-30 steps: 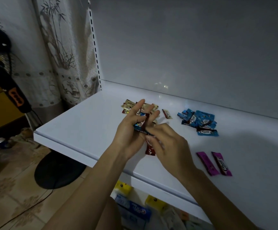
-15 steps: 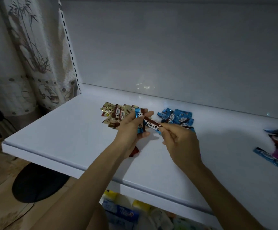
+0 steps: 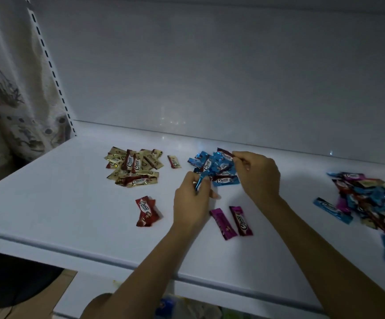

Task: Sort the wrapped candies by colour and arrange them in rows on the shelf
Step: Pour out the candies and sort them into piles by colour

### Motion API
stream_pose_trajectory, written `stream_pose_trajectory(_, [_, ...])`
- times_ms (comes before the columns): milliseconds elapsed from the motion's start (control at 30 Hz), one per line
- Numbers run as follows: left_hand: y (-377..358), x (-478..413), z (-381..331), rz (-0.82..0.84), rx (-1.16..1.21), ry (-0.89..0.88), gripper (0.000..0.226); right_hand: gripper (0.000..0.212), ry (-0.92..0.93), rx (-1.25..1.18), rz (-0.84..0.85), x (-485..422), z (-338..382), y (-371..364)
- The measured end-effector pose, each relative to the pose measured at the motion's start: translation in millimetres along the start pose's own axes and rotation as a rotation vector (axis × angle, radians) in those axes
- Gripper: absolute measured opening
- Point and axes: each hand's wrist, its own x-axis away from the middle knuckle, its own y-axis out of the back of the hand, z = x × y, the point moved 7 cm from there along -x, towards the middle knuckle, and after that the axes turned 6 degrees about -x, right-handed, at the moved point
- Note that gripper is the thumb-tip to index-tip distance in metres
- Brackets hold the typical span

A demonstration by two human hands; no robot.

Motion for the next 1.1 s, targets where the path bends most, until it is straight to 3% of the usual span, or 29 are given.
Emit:
stream_pose_trajectory(67, [4.1, -0.1, -2.5, -0.018, 0.043, -0.032, 0.019, 0.017, 0.098, 0.067, 0.001, -5.9, -0.1, -16.1])
stream_pose_trajectory(100, [8.5, 0.1, -5.5, -0.04, 0.005, -0.068, 0.019, 0.016, 0.127, 0.121, 0.093, -6.3, -2.3, -30.5])
stream_pose_trajectory(167, [13.4, 0.1, -10.0, -0.059, 0.016, -0.094, 0.02, 0.028, 0.156, 0.19, 0.326, 0.9, -8.1, -58.0])
stream_pose_trajectory(233, [14.2, -1.5, -5.4, -0.051, 0.185, -0.006, 0.022, 0.044, 0.145, 0.149, 0.377, 4.2, -7.6, -60.5])
stream_pose_trajectory(333, [8.9, -4.5, 2.3, -0.024, 0.479, 0.073, 0.038, 0.048, 0.108, -0.135, 0.305, 10.6, 15.7, -39.5])
stream_pose_trajectory(467, [10.4, -3.6, 2.2, -0.04, 0.274, -0.002, 0.03, 0.014, -0.18, -0.563, 0.585, 34.3, 39.6, -47.8])
stream_pose_trajectory(600, [6.7, -3.2, 3.7, -0.024, 0.163, -0.051, 0.023, 0.004, -0.517, -0.715, 0.445, 28.4, 16.6, -44.2])
stream_pose_trajectory(667, [5.4, -5.5, 5.6, -0.041, 0.059, -0.091, 0.018, 0.009, -0.75, -0.815, 0.307, 25.3, -8.5, -43.1])
stream_pose_trajectory(733, [4.4, -5.9, 6.4, -0.05, 0.004, -0.117, 0.017, 0.008, -0.86, -0.812, 0.207, 20.3, -33.3, -45.8])
stream_pose_trajectory(967, [5.6, -6.2, 10.3, -0.046, -0.034, -0.122, 0.021, 0.019, -0.863, -0.505, 0.131, 4.6, -63.0, -59.8])
stream_pose_trajectory(1100, [2.7, -5.9, 7.8, -0.043, -0.126, -0.149, 0.02, 0.024, -0.79, -0.486, 0.082, 2.2, -62.0, -51.5])
